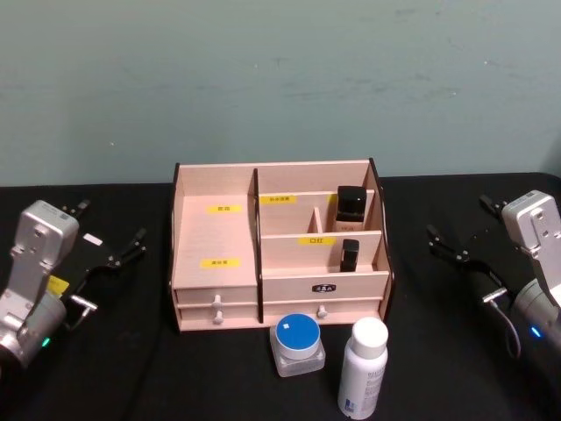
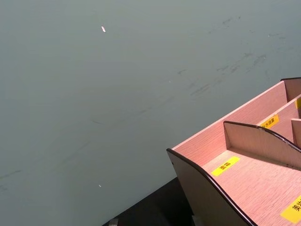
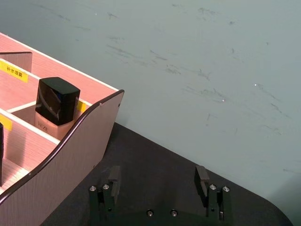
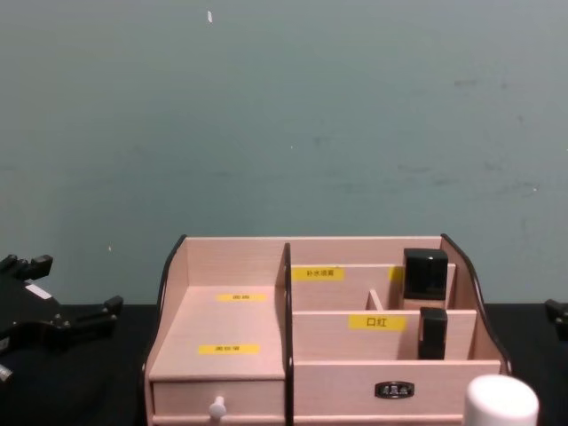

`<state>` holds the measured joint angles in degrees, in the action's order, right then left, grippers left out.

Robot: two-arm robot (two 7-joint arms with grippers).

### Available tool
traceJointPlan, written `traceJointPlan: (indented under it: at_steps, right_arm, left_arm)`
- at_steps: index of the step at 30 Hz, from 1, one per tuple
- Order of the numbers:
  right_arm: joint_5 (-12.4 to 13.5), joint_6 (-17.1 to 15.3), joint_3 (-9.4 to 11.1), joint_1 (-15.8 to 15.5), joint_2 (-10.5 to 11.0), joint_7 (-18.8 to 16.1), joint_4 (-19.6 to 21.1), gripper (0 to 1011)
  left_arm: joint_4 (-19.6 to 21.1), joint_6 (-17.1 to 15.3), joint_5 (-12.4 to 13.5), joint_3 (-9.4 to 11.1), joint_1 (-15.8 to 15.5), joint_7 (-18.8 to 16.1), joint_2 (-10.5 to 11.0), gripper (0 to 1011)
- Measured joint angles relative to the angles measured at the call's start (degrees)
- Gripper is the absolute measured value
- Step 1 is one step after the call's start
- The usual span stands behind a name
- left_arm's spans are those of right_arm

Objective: Pick up the facial cleanser and watermelon frost from the table and place them into the tiered storage box.

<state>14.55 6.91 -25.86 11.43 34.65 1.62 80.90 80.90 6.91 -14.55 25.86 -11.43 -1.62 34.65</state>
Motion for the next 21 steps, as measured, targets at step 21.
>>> traceJointPlan:
  at_steps: [21]
  right_arm:
    - [0.0, 0.0, 0.0, 0.0, 0.0, 0.0, 0.0, 1002]
  left_arm:
    - [0.0, 0.0, 0.0, 0.0, 0.0, 0.0, 0.0, 1010]
